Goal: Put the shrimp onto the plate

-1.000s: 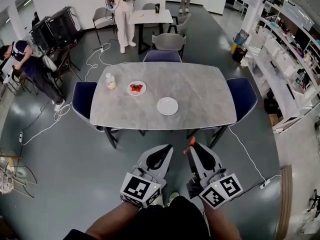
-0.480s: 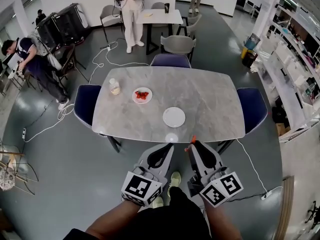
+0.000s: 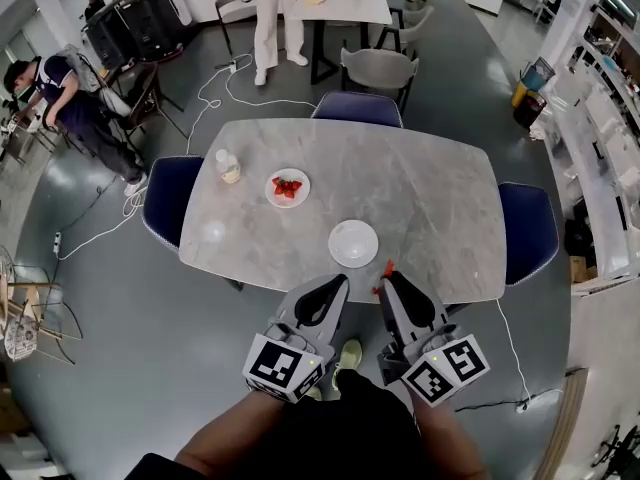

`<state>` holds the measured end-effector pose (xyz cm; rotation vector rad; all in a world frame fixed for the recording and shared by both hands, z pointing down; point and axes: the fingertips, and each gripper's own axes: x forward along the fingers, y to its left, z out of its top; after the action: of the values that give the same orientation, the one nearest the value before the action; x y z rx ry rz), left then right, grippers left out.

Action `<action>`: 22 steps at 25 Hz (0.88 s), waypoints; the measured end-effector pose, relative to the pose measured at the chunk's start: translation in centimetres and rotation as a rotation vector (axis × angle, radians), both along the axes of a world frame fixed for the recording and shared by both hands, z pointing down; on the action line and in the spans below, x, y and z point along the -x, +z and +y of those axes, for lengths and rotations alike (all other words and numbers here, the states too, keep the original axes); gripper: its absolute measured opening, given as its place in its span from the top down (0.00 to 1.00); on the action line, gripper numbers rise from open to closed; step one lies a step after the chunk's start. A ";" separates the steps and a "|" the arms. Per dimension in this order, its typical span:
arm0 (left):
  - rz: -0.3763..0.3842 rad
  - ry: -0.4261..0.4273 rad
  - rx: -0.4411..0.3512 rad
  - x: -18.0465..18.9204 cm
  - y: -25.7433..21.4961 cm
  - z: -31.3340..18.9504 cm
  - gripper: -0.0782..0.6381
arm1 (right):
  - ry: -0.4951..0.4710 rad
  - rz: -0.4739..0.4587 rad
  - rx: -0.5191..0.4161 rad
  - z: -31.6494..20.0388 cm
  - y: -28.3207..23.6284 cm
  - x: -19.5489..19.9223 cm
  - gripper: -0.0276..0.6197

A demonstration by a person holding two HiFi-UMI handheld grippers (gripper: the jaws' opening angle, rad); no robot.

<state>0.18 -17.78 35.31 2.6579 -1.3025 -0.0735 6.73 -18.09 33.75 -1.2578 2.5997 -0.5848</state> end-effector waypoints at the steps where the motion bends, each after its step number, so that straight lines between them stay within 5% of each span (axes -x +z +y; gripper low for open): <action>1: 0.002 -0.010 0.002 -0.2 0.2 -0.8 0.88 | -0.011 0.000 0.004 -0.9 0.3 -0.1 0.86; 10: -0.025 -0.040 0.029 -1.3 3.1 -6.2 0.88 | -0.064 0.013 0.087 -6.9 4.7 -0.3 0.86; 22: -0.028 0.035 0.074 0.3 9.7 -11.9 0.88 | 0.020 0.088 0.152 -12.2 12.5 1.0 0.86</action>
<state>-0.08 -29.69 44.97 2.6277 -1.2410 0.0171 5.68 -30.27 46.29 -1.3831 2.6538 -0.7526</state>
